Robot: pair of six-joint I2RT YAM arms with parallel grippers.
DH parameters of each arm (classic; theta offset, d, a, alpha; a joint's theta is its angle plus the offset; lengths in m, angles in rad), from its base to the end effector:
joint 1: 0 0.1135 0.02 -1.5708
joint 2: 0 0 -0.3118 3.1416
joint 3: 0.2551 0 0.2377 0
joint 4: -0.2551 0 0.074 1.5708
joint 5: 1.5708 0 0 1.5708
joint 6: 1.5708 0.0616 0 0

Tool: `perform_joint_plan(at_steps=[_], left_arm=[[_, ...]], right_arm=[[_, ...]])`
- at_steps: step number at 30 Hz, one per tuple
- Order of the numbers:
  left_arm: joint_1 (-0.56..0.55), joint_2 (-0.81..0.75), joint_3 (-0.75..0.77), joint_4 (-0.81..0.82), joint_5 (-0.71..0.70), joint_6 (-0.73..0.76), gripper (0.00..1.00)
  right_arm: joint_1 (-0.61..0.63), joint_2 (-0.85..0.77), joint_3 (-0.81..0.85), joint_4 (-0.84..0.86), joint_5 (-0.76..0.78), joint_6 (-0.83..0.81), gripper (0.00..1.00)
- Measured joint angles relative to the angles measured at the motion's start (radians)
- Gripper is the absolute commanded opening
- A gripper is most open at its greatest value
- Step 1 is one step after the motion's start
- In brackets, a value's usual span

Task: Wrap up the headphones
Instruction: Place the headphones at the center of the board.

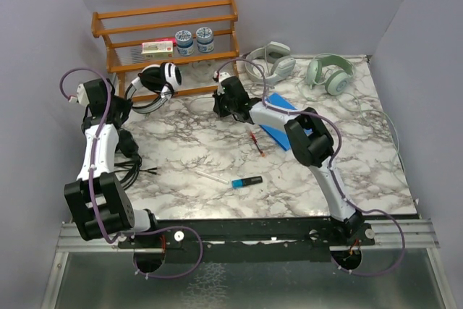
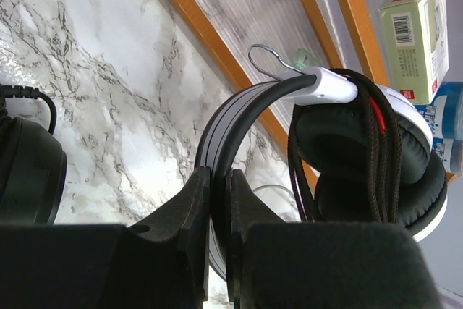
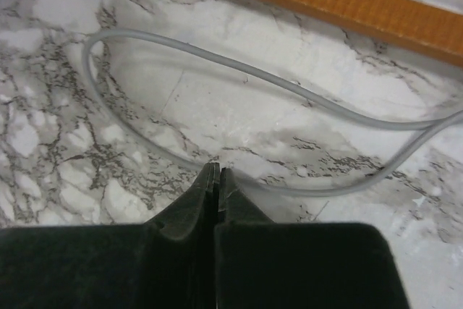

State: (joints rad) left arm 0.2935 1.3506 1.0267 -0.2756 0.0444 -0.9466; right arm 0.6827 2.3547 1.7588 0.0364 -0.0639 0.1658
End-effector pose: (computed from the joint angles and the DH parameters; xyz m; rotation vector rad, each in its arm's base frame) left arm 0.2889 0.0844 0.3250 -1.2575 1.8057 -0.4188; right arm 0.4467 0.3683 0.1830 -0.5950 2.0997 0.5608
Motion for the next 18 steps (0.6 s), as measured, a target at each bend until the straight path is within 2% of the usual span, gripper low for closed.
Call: perform_joint_plan(at_steps=[4,7,13,18], left_arm=[[0.000,0.009,-0.006,0.010,0.000,0.002,0.00],[0.000,0.010,-0.013,0.011,-0.001,0.009,0.00],[0.000,0.010,-0.050,0.036,0.000,0.020,0.00],[-0.001,0.010,-0.099,0.051,0.013,0.023,0.00]], right_arm=[[-0.003,0.089,0.119,-0.062,0.027,0.079,0.00],[-0.012,0.074,0.089,-0.058,0.039,0.136,0.00],[-0.045,-0.105,-0.183,-0.038,0.069,0.200,0.01],[-0.098,-0.338,-0.500,-0.049,0.098,0.212,0.00]])
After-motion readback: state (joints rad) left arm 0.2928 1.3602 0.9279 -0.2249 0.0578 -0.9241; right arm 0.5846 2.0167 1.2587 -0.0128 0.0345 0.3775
